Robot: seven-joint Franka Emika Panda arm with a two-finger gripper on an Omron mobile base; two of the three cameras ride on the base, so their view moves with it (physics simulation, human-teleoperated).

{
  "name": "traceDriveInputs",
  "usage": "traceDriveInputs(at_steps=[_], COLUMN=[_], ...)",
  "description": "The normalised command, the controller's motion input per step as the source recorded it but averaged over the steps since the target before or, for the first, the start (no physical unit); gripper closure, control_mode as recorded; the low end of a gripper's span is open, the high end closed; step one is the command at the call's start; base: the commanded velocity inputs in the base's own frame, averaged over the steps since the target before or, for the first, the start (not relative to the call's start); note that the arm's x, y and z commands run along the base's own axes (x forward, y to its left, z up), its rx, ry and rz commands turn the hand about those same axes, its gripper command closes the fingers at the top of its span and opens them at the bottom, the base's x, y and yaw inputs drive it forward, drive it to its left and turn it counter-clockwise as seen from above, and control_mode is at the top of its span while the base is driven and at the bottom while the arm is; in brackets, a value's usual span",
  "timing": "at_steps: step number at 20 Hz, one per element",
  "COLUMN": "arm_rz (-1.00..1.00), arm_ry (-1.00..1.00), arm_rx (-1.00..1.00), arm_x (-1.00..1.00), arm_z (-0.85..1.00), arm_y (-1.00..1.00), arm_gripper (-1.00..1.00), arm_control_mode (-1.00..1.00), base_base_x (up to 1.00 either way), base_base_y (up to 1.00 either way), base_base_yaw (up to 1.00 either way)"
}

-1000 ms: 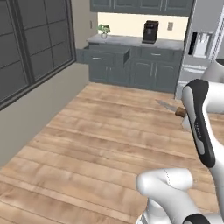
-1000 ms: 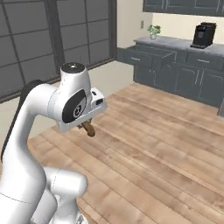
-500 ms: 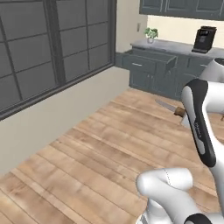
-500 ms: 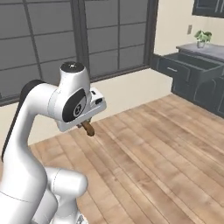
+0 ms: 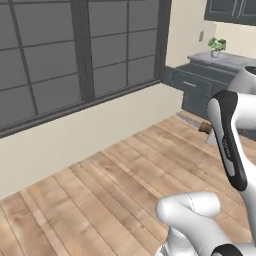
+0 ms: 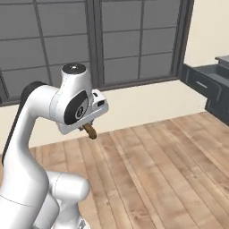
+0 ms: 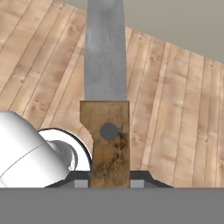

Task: Pick up the metallic utensils from the counter and place them in the open drawer. Make sure not to pick up any wooden utensils.

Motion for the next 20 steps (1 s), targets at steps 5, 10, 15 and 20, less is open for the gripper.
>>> traceDriveInputs(at_steps=[5,10,15,20], arm_rz=[0.0,0.0,0.0,0.0], arm_ry=[0.0,0.0,0.0,0.0], arm_rx=[0.0,0.0,0.0,0.0], arm_x=[0.0,0.0,0.0,0.0], arm_z=[0.0,0.0,0.0,0.0], arm_y=[0.0,0.0,0.0,0.0], arm_gripper=[1.0,1.0,1.0,1.0], arm_control_mode=[1.0,1.0,1.0,1.0], base_base_x=[0.99,0.77,0.27,0.38], base_base_y=[-1.0,-1.0,-1.0,-1.0], base_base_yaw=[0.42,0.34,0.17,0.15])
